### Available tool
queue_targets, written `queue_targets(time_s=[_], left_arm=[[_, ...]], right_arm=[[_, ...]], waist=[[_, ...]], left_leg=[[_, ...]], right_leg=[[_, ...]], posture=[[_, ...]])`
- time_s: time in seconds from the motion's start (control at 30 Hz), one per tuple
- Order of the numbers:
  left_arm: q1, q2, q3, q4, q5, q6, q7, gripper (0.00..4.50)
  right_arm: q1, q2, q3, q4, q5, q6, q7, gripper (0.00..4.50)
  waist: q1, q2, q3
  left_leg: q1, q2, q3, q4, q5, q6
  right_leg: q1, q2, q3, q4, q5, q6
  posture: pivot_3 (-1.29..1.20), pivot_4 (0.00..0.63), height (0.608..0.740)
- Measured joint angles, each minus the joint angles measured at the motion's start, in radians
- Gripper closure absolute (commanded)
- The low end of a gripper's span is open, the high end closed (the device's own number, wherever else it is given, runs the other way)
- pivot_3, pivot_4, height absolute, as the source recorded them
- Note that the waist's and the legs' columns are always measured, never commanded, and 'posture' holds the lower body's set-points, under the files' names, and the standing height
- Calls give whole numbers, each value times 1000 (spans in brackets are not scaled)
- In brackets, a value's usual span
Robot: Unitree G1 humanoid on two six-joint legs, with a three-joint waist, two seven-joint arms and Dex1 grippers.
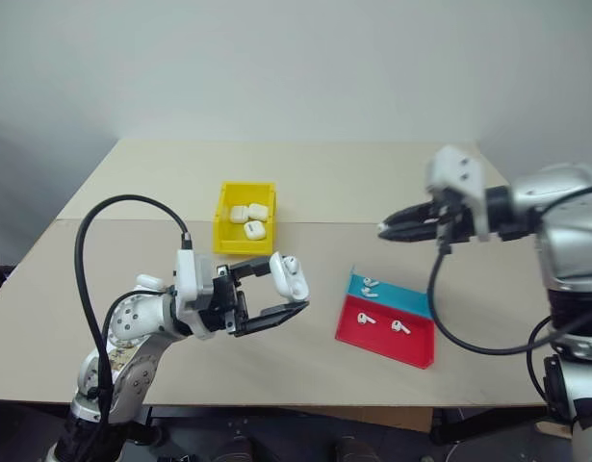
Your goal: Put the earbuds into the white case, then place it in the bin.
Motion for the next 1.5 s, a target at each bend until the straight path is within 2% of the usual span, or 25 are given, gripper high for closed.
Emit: queue_targets(time_s=[0.13,0.23,0.33,0.47,0.73,1.1,1.5], left_arm=[[-78,-17,-13,6,-27,38,-3,1720],[-132,-41,-31,27,-42,58,-11,1720],[-179,-55,-39,35,-52,77,-13,1720],[-219,-47,-42,29,-87,134,-14,1720],[-249,-43,-40,30,-88,151,-19,1720],[-249,-43,-31,29,-104,167,-20,1720],[-248,-61,-31,29,-82,167,-13,1720]], right_arm=[[23,85,-198,-231,273,251,-97,3838],[19,215,-330,-286,461,389,-211,3838],[17,328,-399,-303,622,473,-330,3838],[17,412,-417,-314,830,511,-490,3838],[86,343,-356,-320,1087,481,-719,3838],[207,215,-243,-349,1162,323,-787,3838],[260,153,-148,-358,1161,183,-785,3838]], waist=[[-6,0,0],[-9,0,0],[-13,0,0],[-15,0,0],[-13,0,0],[-15,0,0],[-14,0,0]], left_leg=[[2,0,-1,0,0,0],[2,0,-1,1,0,0],[1,0,-2,1,0,0],[0,0,-2,0,0,0],[0,0,-2,1,0,0],[0,0,-3,1,0,1],[-1,0,-3,1,0,1]], right_leg=[[3,0,0,0,0,0],[3,0,0,0,1,0],[3,1,0,0,1,0],[2,1,0,0,0,1],[2,1,0,-1,0,1],[2,1,0,-1,-1,3],[2,1,0,-2,-2,4]], posture=[[0,150,740],[0,150,740],[0,150,740],[0,150,740],[0,150,740],[0,150,740],[0,150,740]])
